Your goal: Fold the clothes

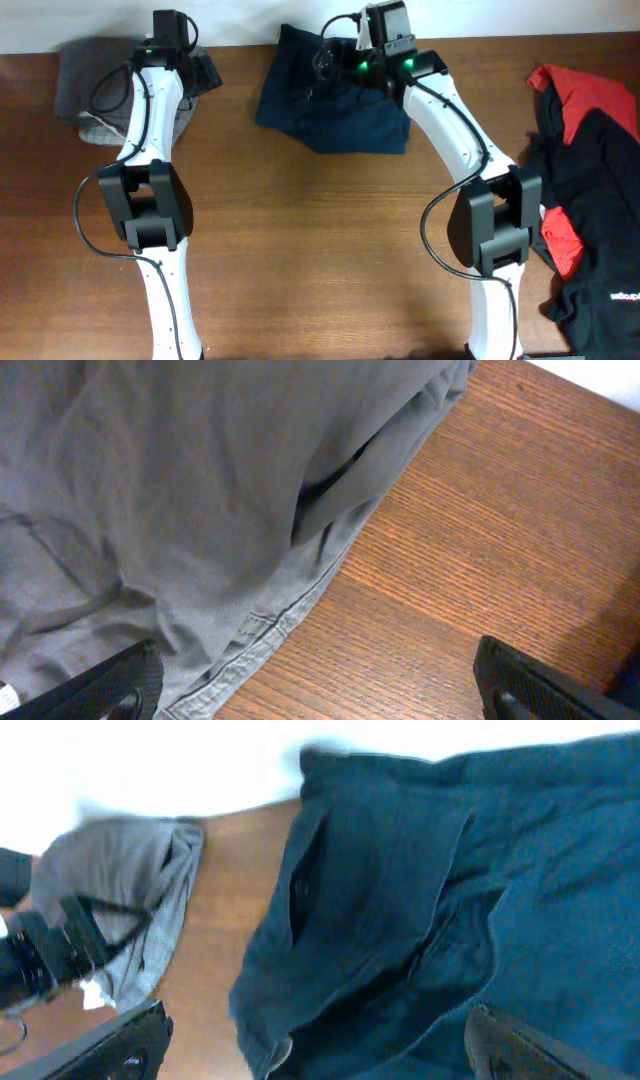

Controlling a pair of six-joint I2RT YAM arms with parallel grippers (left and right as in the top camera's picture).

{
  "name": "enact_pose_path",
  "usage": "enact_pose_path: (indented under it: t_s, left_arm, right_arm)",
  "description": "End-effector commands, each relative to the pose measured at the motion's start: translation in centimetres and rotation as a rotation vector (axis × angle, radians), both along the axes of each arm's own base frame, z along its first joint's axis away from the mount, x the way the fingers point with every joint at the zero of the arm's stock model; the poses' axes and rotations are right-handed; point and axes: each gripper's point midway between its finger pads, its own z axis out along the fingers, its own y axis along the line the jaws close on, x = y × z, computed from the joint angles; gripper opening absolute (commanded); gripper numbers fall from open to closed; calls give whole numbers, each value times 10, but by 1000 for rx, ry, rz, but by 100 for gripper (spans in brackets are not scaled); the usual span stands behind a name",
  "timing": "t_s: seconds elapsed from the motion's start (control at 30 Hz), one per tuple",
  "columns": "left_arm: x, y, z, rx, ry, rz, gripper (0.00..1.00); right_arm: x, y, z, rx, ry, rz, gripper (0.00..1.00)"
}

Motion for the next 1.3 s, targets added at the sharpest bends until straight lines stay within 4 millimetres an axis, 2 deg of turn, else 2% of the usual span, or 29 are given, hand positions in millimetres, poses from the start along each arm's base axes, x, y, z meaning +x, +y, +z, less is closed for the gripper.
enact_pose_path:
  t_s: [0.0, 0.17, 0.23, 0.33, 0.5, 0.6, 0.8, 0.9, 1.27]
  left_arm:
    - [2, -2, 41, -2, -65, -16, 99]
    - [2, -2, 41, -2, -66, -16, 99]
    - [2, -2, 41, -2, -65, -16, 99]
    - [2, -2, 40, -2, -62, -16, 99]
    - [2, -2, 40, -3, -63, -16, 99]
    - [2, -4, 40, -3, -62, -19, 99]
    - [2, -5, 40, -3, -62, -21, 99]
    - [2, -5, 40, -3, -62, -21, 99]
    - [0, -5, 39, -3, -54, -21, 99]
  right_arm:
    - [13, -6, 0, 17, -17, -52, 98]
    - [19, -16, -42, 85, 115, -135, 99]
    - [18, -17, -50, 144, 160, -124, 98]
    - [20, -15, -53, 220, 179, -73, 99]
    - [23, -17, -65, 280, 236, -120, 99]
    - [23, -9, -77, 302, 266, -116, 99]
    - [24, 11, -85, 390, 292, -87, 99]
    - [23, 17, -97, 404, 328, -102, 98]
    - [20, 10, -112, 382, 381, -170, 98]
